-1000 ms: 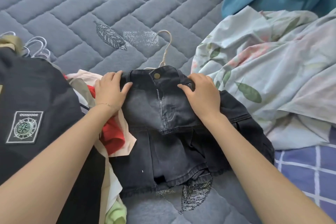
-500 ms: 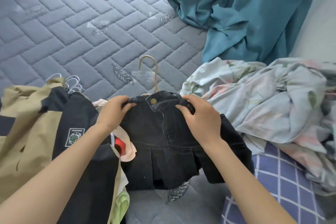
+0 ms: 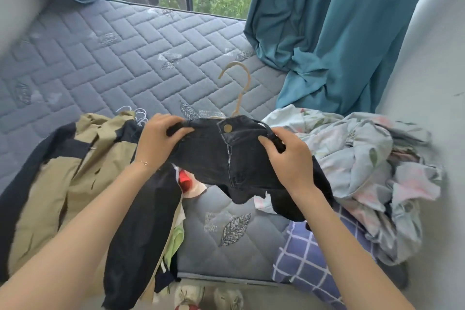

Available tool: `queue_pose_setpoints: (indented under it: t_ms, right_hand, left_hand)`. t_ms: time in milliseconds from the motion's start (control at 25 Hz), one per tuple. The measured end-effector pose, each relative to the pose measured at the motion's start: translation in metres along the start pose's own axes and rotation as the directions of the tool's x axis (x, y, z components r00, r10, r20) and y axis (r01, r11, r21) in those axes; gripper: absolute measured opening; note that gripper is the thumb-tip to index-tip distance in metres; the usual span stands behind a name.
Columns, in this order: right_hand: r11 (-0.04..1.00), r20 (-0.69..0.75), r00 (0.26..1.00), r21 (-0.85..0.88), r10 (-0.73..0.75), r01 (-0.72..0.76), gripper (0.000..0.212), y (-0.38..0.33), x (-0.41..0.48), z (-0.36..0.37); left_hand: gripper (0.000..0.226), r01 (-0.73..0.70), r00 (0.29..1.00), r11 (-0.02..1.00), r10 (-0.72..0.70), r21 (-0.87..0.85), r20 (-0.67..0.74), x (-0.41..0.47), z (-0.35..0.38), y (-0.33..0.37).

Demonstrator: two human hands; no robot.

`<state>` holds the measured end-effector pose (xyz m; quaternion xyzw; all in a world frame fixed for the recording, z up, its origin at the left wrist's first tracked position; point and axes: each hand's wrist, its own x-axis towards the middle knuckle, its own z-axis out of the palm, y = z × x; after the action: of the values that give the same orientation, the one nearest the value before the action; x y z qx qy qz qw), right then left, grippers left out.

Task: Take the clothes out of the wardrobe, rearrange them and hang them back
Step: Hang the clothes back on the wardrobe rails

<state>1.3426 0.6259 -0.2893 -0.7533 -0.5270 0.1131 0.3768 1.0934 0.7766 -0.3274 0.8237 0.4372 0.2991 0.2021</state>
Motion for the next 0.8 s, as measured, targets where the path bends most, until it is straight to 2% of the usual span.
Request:
queue_pose_setpoints:
  t_ms: [200, 320, 480, 600, 800]
  right_hand:
    - [0.989, 0.095, 0.986, 0.058, -0.14, 0.135, 0.016, -0.064, -0.019, -0.036]
    - [0.956, 0.205, 0.938, 0.144, -0.28, 0.254, 0.015, -0.109, -0.036, -0.041]
    - [0.904, 0.425, 0.799, 0.241, -0.426, 0.353, 0.027, -0.185, -0.061, -0.012]
    - [0.861, 0.491, 0.708, 0.302, -0.508, 0.408, 0.035, -0.248, -0.094, 0.025]
    - [0.768, 0.567, 0.519, 0.449, -0.64, 0.456, 0.019, -0.369, -0.189, 0.104]
  left_hand:
    - [0.018, 0.054, 0.995, 0.998, -0.052, 0.02, -0.086, -0.036, -0.095, 0.043]
    - [0.016, 0.187, 0.95, 0.982, -0.186, -0.021, -0.251, -0.097, -0.147, 0.056]
    - [0.014, 0.376, 0.856, 0.92, -0.392, -0.115, -0.338, -0.184, -0.218, 0.045]
    - [0.017, 0.468, 0.775, 0.872, -0.482, -0.142, -0.41, -0.254, -0.277, 0.027]
    - [0.012, 0.634, 0.595, 0.766, -0.574, -0.111, -0.562, -0.399, -0.386, -0.006]
